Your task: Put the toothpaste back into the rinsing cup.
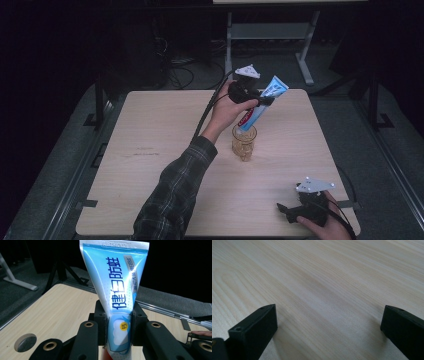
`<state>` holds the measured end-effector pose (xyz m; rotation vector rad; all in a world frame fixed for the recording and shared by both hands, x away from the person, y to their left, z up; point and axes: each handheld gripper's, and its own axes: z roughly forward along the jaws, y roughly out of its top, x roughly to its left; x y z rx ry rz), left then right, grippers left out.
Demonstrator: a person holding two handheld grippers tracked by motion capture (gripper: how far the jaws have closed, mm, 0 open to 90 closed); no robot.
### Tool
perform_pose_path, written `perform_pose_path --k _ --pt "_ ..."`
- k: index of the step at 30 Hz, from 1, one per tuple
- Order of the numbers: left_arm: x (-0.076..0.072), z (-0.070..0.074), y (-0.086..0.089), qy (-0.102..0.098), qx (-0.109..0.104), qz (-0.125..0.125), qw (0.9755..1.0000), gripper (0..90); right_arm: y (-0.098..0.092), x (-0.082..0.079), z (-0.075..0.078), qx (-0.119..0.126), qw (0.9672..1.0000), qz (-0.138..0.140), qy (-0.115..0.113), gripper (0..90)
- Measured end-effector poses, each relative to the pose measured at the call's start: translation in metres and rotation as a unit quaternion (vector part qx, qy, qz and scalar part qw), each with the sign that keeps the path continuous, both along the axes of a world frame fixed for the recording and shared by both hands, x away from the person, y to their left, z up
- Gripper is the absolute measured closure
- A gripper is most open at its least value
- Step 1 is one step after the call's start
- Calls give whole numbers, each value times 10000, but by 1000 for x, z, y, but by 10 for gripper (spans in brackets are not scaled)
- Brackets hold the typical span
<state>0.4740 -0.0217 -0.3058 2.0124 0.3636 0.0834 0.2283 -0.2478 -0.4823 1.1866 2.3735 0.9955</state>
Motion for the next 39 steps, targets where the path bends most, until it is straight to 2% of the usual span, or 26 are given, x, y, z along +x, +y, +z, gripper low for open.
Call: perform_pose_path --k 11,39 --pt "2 -11 -4 53 32 -35 10000 724 0 0 0 -3 10000 21 8 2" --pt "-5 -45 16 97 80 56 9999 715 0 -1 0 -6 10000 36 10 2"
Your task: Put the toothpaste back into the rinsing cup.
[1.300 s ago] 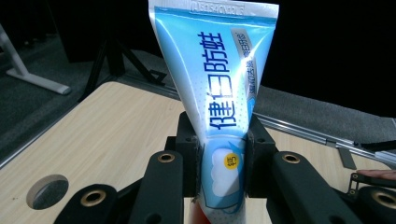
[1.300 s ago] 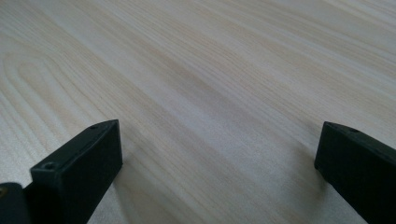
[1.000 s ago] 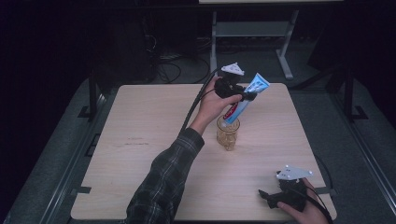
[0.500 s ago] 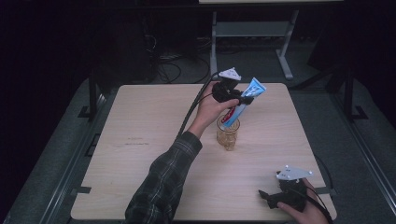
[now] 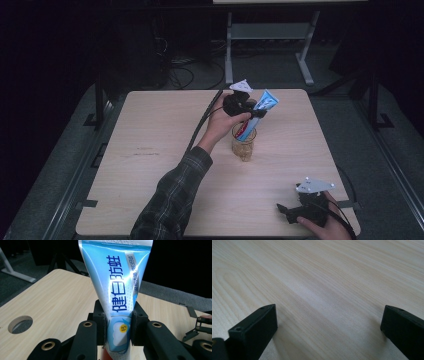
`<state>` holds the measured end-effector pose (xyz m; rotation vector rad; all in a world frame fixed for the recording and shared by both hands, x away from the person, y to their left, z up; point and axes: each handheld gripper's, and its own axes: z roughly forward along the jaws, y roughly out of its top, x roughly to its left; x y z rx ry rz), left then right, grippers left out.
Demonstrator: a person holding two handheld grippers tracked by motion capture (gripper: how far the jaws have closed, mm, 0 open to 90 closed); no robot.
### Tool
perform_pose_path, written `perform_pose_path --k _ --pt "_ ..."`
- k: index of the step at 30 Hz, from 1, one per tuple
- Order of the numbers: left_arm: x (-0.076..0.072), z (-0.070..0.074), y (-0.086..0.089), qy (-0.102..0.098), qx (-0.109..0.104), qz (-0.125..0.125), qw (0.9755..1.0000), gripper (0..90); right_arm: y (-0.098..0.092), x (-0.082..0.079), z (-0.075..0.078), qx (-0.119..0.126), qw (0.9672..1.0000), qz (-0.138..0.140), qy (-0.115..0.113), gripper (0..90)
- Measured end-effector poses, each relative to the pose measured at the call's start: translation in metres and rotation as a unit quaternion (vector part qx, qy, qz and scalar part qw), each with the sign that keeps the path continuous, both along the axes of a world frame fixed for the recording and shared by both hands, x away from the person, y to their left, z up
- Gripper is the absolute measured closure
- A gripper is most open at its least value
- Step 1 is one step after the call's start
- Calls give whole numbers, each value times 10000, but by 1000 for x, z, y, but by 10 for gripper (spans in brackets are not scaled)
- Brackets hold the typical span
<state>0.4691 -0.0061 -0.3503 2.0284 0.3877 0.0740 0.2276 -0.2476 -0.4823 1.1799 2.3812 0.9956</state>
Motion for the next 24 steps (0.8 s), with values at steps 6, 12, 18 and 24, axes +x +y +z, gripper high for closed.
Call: perform_pose_path --k 6,12,18,24 --pt "-3 -7 3 -14 40 27 10000 714 0 0 0 2 10000 -1 2 2" --pt "-5 -13 7 34 36 52 10000 714 0 0 0 9 10000 3 5 2" --pt "-7 -18 13 48 17 67 10000 713 0 0 0 7 10000 5 -1 2" --pt "-10 -24 19 90 20 98 9999 711 0 0 0 9 10000 3 2 2"
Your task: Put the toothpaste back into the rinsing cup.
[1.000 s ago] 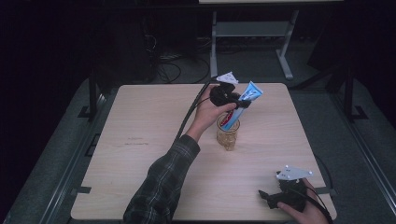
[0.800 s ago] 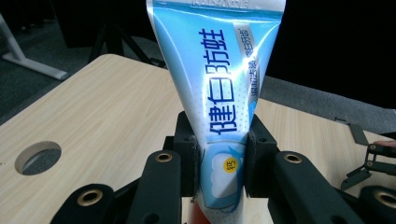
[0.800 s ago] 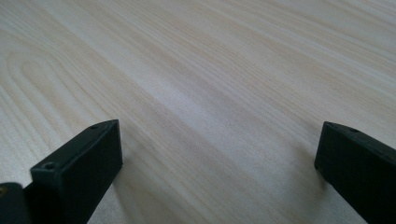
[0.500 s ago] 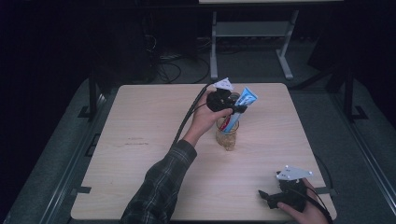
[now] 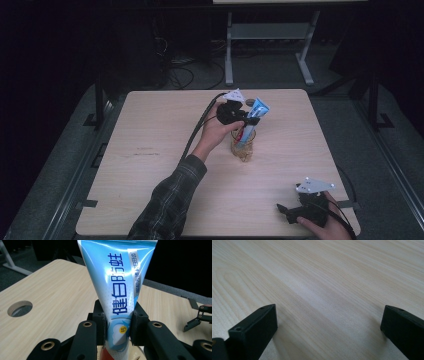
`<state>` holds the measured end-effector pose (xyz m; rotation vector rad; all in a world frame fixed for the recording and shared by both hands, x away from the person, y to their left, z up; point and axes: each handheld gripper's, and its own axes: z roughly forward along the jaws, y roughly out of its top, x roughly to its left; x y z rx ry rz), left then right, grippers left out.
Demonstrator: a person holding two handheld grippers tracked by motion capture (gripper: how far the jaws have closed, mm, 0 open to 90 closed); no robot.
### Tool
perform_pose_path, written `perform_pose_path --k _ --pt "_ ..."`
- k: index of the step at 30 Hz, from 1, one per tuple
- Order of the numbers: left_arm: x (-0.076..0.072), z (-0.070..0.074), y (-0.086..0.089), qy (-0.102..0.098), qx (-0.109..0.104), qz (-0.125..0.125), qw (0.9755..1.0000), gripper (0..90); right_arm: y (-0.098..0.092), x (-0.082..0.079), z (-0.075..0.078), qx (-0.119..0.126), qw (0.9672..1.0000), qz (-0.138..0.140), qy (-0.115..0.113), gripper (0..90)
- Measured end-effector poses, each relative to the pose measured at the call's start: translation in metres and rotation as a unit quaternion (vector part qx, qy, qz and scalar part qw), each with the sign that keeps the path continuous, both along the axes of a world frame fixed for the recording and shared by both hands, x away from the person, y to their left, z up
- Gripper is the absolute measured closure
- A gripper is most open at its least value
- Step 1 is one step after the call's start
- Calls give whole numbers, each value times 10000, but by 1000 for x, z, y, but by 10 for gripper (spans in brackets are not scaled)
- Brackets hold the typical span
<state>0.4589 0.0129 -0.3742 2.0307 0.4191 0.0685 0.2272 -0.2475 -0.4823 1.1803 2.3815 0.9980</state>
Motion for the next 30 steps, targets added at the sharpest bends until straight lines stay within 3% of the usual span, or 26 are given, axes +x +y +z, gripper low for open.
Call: perform_pose_path --k 14,19,24,30 --pt "-1 -7 8 89 -6 55 9999 685 0 0 0 -1 10000 -2 0 2" --pt "-2 -7 7 18 181 150 9997 560 0 0 0 0 10000 -2 1 2" --pt "-3 -6 9 -29 167 241 9996 441 0 0 0 -1 10000 -3 1 2" --pt "-3 -2 17 116 180 255 9994 311 0 0 0 8 10000 -5 -3 2"
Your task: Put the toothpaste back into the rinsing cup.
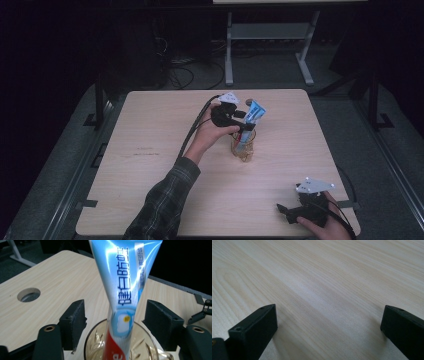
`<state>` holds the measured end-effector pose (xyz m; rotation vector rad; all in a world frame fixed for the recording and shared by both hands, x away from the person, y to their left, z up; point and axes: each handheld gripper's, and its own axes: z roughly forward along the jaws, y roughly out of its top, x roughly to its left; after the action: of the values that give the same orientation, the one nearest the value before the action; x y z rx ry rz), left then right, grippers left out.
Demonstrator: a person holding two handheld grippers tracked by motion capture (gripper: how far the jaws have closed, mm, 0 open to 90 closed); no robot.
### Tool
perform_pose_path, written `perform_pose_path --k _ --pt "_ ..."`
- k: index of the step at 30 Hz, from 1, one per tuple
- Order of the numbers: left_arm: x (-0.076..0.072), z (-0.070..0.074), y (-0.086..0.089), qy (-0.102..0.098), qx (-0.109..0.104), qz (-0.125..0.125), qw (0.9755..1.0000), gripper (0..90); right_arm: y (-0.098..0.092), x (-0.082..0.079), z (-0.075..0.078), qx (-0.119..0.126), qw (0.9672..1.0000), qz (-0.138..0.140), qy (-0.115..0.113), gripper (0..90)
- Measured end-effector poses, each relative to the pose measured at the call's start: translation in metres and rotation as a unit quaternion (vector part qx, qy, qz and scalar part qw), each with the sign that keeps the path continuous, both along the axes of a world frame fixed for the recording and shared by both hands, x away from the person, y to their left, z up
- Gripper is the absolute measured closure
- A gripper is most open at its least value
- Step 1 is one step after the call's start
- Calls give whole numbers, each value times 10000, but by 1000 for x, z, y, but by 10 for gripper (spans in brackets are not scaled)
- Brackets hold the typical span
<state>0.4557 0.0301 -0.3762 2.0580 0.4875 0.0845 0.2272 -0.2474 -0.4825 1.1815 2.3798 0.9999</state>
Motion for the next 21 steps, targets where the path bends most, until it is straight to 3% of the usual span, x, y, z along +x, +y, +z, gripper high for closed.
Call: perform_pose_path --k 13,21 --pt "-14 15 39 -49 205 243 9995 289 0 0 0 -9 10000 -12 15 2" --pt "-26 15 64 -50 421 496 9979 280 0 0 0 -17 10000 -13 8 2"
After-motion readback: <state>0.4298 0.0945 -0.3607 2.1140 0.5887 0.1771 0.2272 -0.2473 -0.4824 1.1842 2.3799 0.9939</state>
